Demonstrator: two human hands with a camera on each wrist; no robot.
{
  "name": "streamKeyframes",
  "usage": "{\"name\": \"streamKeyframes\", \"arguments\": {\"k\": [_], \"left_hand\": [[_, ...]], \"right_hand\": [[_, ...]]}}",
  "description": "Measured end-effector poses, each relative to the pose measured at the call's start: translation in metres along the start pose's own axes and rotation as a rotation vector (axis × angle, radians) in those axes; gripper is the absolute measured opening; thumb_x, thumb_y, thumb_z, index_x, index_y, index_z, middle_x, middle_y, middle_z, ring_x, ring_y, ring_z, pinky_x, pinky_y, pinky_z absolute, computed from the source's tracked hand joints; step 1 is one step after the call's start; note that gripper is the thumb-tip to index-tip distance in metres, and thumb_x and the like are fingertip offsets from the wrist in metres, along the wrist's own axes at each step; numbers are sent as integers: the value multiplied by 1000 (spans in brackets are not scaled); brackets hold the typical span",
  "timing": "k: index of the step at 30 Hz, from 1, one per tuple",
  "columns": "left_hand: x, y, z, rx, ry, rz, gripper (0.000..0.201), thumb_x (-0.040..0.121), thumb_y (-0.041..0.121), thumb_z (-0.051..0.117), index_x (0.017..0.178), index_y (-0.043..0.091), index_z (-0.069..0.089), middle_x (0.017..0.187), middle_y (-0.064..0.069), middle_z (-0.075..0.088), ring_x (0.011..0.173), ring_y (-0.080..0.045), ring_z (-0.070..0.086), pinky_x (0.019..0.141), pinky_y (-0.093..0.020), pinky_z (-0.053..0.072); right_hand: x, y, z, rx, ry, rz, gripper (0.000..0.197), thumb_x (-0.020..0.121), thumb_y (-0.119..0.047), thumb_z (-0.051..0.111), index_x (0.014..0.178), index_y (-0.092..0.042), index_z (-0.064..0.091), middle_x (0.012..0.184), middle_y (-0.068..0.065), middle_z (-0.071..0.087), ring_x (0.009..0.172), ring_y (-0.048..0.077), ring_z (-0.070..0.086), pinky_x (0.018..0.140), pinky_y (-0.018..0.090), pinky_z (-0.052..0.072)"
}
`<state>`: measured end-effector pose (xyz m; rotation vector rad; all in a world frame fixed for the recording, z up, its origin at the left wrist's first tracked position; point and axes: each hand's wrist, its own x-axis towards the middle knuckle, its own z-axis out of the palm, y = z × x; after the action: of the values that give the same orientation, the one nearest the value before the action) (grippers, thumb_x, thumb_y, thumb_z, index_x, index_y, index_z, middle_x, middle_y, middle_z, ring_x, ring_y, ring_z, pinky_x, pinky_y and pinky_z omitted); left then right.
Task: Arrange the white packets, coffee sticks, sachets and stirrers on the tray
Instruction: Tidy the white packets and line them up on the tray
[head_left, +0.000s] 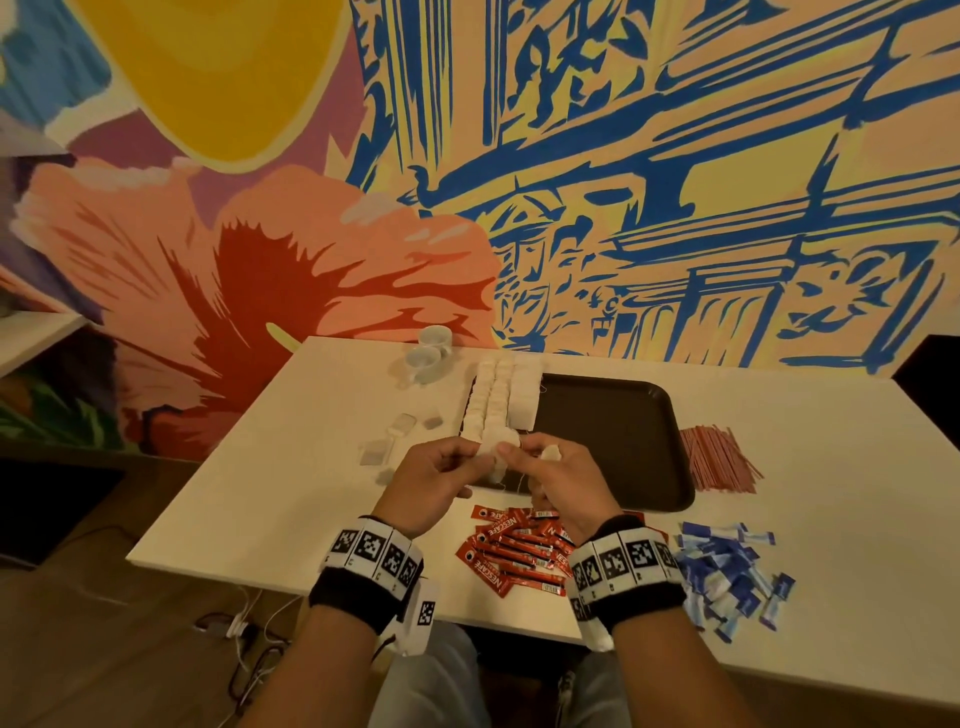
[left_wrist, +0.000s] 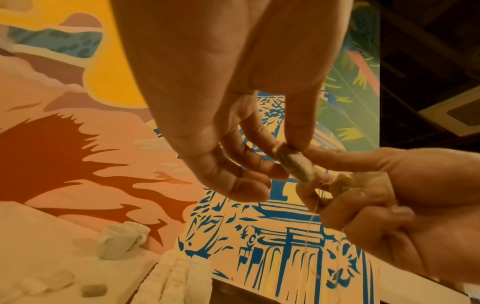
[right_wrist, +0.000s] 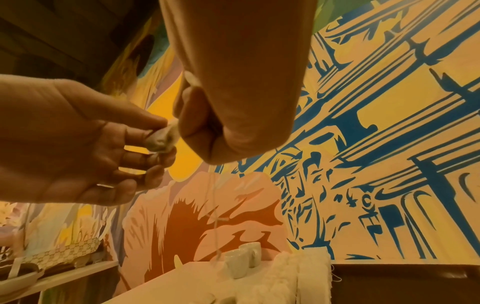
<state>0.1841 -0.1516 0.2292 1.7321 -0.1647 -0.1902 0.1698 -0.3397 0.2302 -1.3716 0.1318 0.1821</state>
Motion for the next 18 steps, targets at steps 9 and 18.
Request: {"name": "streamKeyframes", "arguments": {"k": [9,18], "left_hand": [[1,-7,1,114,-77,-1,29,93,25,70,96,-3,73,91,-14,75,82,-15,69,71,-25,57],[25,-24,-1,186,-123,-58,45,88,33,75,89,-11,69,89,-27,69,74,-14,62,67,-20,54]], "right_hand": [[5,3,1,-25,10,-25,24,87,-26,80,101,-7,77,67,-4,66,46,3,46,43,19,36],[31,-4,-10,-94,86,53,29,90,-41,76,104,-15,76,82,-5,69,57,5,48,49,20,40]]}}
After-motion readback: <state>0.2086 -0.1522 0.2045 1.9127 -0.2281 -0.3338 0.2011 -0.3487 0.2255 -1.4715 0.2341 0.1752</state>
